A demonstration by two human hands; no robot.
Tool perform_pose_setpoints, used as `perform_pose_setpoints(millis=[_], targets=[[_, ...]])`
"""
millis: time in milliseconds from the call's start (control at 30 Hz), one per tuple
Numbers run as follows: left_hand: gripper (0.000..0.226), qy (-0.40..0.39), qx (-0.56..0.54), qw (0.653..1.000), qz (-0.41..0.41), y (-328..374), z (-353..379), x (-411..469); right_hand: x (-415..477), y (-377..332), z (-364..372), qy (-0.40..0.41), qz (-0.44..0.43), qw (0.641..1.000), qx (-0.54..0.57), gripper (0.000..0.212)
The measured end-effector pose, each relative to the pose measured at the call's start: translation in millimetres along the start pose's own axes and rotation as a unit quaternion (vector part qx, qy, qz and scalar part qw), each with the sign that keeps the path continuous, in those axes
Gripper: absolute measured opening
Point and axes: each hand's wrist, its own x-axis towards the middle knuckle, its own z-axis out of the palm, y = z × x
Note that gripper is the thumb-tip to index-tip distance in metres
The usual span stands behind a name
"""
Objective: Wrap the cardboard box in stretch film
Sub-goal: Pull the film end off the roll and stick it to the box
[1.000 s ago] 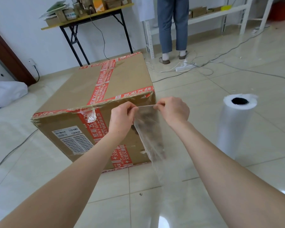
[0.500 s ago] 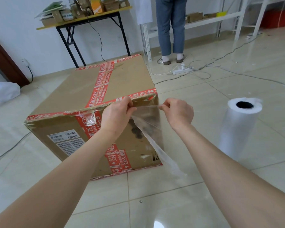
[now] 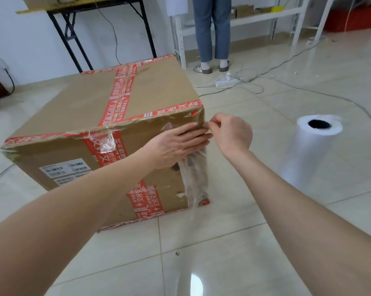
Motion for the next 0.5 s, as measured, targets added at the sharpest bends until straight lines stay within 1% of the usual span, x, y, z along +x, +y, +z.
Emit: perform_pose_setpoints(millis=[67, 133, 233, 267, 400, 433, 500], targets=[[0.058, -0.04, 0.065, 0.997, 0.019, -5, 7, -5, 0, 2, 3, 0.004, -0.001, 1.0, -0.004, 0.028], [0.058, -0.044, 0.083, 0.995, 0.026, -5, 10, -5, 1, 8, 5, 0.014, 0.003, 1.0, -0.006, 0.027], [0.059, -0.025, 0.076, 0.996, 0.026, -2, 10, -5, -1, 23, 5, 0.054, -0.004, 0.998, -0.013, 0.023], [0.058, -0.026, 0.067, 0.997, 0.021, -1, 9, -6, -6, 28, 5, 0.075, -0.01, 0.997, -0.017, 0.026], [0.056, -0.036, 0.033, 0.999, 0.023, 7, 12, -14, -45, 48, 12, 0.188, -0.071, 0.978, -0.046, 0.036], [0.057, -0.037, 0.031, 0.998, 0.027, 8, 13, -16, -56, 53, 17, 0.197, -0.086, 0.975, -0.055, 0.037], [0.055, -0.037, 0.046, 0.998, 0.036, 9, 16, -23, -77, 63, 31, 0.182, -0.106, 0.976, -0.062, 0.037]])
